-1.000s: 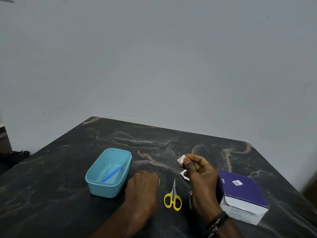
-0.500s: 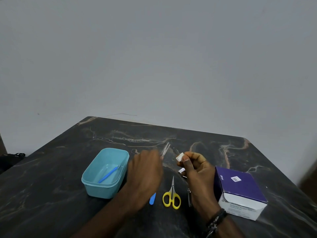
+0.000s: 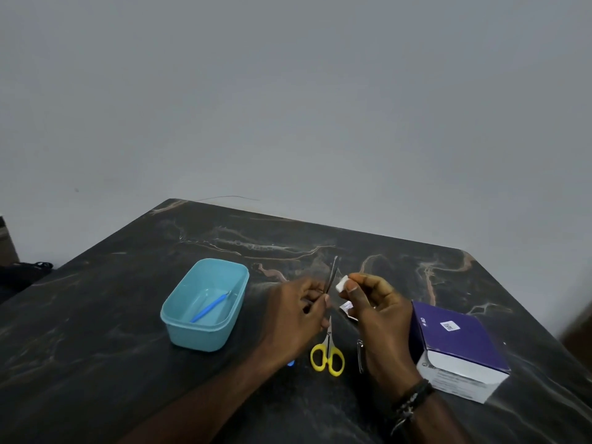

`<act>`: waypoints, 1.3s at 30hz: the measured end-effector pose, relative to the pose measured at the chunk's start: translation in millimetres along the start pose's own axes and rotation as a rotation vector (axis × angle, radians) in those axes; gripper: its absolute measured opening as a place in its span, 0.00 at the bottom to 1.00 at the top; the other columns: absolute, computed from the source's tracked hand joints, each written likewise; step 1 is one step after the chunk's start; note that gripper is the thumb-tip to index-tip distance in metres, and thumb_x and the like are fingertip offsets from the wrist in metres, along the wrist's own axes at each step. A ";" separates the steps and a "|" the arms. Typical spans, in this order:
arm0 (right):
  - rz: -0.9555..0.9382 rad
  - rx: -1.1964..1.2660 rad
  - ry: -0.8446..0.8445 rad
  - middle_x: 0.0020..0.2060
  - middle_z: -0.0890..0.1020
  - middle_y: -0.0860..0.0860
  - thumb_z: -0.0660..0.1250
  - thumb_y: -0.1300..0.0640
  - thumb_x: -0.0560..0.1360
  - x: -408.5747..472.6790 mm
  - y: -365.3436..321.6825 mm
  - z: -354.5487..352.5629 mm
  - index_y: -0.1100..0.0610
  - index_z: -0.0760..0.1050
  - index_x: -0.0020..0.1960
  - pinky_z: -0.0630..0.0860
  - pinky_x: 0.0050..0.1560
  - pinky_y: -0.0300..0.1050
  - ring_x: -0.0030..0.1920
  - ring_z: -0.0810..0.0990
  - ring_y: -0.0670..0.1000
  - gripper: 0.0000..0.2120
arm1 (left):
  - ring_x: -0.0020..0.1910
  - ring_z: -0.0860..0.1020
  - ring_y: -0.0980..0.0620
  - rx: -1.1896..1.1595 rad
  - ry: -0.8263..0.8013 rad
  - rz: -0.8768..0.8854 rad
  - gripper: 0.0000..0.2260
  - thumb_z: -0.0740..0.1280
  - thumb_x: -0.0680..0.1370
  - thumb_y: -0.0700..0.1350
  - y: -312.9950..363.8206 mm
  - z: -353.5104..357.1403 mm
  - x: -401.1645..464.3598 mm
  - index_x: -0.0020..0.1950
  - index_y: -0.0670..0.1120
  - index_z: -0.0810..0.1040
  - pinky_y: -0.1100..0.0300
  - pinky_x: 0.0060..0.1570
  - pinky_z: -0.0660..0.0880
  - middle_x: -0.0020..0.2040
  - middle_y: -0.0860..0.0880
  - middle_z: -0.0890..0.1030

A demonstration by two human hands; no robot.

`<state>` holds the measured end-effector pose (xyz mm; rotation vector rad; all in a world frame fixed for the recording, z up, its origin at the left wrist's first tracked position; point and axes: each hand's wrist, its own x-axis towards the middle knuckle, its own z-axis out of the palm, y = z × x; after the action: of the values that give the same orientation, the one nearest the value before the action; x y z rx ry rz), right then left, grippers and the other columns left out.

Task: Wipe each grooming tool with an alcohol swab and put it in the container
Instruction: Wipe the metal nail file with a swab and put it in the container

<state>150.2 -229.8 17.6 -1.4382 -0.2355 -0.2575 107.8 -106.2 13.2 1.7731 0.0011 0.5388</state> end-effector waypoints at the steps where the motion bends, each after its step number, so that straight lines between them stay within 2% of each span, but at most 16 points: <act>1: -0.001 -0.003 -0.004 0.40 0.86 0.53 0.71 0.65 0.73 -0.5 0.2 0.5 0.58 0.81 0.45 0.78 0.38 0.42 0.40 0.83 0.48 0.04 | 0.30 0.83 0.51 -0.004 0.008 0.003 0.04 0.67 0.77 0.37 0.0 -1.5 -0.9 0.50 0.43 0.80 0.53 0.34 0.82 0.38 0.47 0.84; 6: -0.018 -0.020 -0.009 0.40 0.86 0.53 0.71 0.65 0.73 -0.4 -0.9 0.3 0.58 0.81 0.46 0.78 0.37 0.40 0.40 0.84 0.49 0.04 | 0.30 0.83 0.52 0.015 0.017 0.029 0.06 0.68 0.76 0.38 -3.2 -1.7 -3.1 0.50 0.47 0.80 0.59 0.32 0.81 0.38 0.48 0.84; 10: 0.002 -0.011 -0.020 0.40 0.86 0.56 0.71 0.66 0.73 -1.2 0.9 1.4 0.59 0.81 0.46 0.78 0.40 0.46 0.42 0.85 0.53 0.04 | 0.30 0.83 0.51 -0.005 0.015 0.021 0.06 0.68 0.76 0.38 -7.3 0.2 -3.3 0.49 0.48 0.81 0.54 0.33 0.82 0.37 0.49 0.84; 15: 0.013 -0.005 -0.018 0.40 0.86 0.54 0.70 0.66 0.73 -1.4 0.8 1.7 0.58 0.81 0.45 0.78 0.40 0.46 0.41 0.85 0.50 0.04 | 0.30 0.83 0.52 0.011 -0.007 0.066 0.09 0.68 0.77 0.38 -6.7 1.1 -6.3 0.48 0.52 0.80 0.50 0.34 0.82 0.37 0.50 0.84; 25: 0.059 0.030 -0.009 0.41 0.86 0.58 0.70 0.67 0.73 -1.4 -1.3 1.8 0.59 0.80 0.46 0.79 0.40 0.48 0.43 0.85 0.56 0.05 | 0.29 0.82 0.56 0.070 -0.030 0.143 0.06 0.68 0.77 0.39 -5.8 0.3 -8.7 0.49 0.46 0.82 0.51 0.33 0.82 0.33 0.51 0.82; 30: 0.081 0.090 0.014 0.43 0.86 0.57 0.71 0.67 0.72 -1.2 -5.2 -0.5 0.61 0.77 0.53 0.79 0.35 0.39 0.40 0.85 0.50 0.10 | 0.30 0.83 0.56 0.111 -0.065 0.168 0.05 0.67 0.77 0.40 -9.3 0.4 -7.3 0.49 0.43 0.83 0.51 0.33 0.82 0.34 0.51 0.83; 33: 0.084 0.134 0.021 0.39 0.86 0.54 0.70 0.70 0.72 -0.4 -7.3 -0.7 0.62 0.75 0.57 0.79 0.33 0.38 0.37 0.85 0.47 0.15 | 0.31 0.83 0.57 0.135 -0.071 0.178 0.05 0.67 0.77 0.40 -9.0 0.6 -7.9 0.48 0.42 0.83 0.50 0.33 0.81 0.34 0.49 0.84; 36: 0.094 0.101 -0.034 0.38 0.87 0.53 0.70 0.70 0.71 -0.3 -6.8 -1.1 0.61 0.74 0.58 0.81 0.36 0.41 0.39 0.86 0.51 0.17 | 0.31 0.83 0.56 0.133 -0.062 0.202 0.06 0.66 0.78 0.40 -8.3 0.2 -7.5 0.49 0.43 0.83 0.51 0.33 0.81 0.34 0.48 0.84; 39: 0.129 0.080 -0.107 0.39 0.87 0.54 0.70 0.70 0.71 -1.3 -7.2 -0.7 0.58 0.74 0.57 0.80 0.36 0.39 0.40 0.86 0.51 0.17 | 0.30 0.82 0.55 0.123 -0.040 0.203 0.07 0.66 0.77 0.40 -8.0 -2.3 -6.0 0.48 0.44 0.84 0.52 0.33 0.81 0.32 0.48 0.83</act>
<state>146.6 -231.2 23.9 -1.3829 -0.2363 -0.0650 103.9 -103.6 4.1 1.9156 -0.1788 0.6603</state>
